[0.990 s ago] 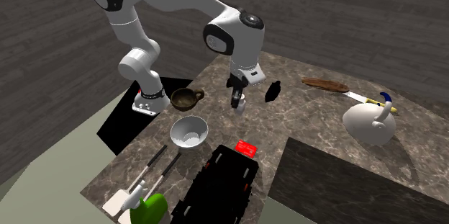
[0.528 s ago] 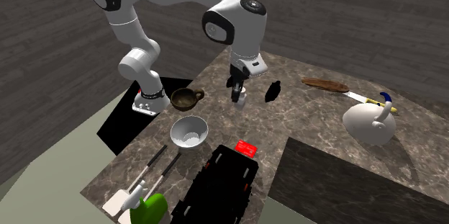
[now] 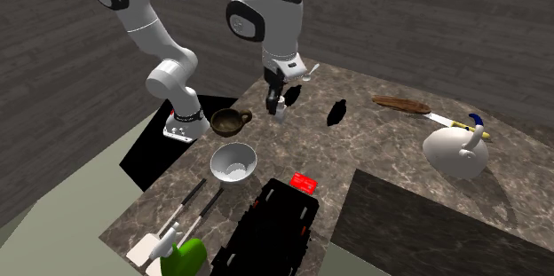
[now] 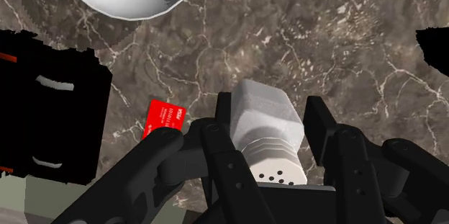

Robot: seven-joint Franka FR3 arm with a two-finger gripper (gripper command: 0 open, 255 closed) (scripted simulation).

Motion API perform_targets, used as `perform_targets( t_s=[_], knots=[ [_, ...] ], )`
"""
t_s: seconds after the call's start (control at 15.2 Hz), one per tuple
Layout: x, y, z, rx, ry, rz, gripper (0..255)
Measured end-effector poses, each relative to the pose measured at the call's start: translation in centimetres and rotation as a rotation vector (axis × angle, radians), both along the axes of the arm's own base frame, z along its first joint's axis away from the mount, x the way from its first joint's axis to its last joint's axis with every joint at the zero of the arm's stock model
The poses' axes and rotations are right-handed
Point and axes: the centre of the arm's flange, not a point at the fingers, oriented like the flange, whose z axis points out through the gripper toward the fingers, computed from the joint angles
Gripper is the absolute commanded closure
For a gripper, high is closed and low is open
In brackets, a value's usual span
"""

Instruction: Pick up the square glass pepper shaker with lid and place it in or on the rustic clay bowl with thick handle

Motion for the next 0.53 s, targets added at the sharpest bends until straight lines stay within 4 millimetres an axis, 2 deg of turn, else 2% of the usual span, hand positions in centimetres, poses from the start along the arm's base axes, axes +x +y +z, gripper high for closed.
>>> perform_targets(
  t_s=[0.53],
  knots=[
    [-9.8,4.2,0.6,0.000,0.000,0.001,255]
  ],
)
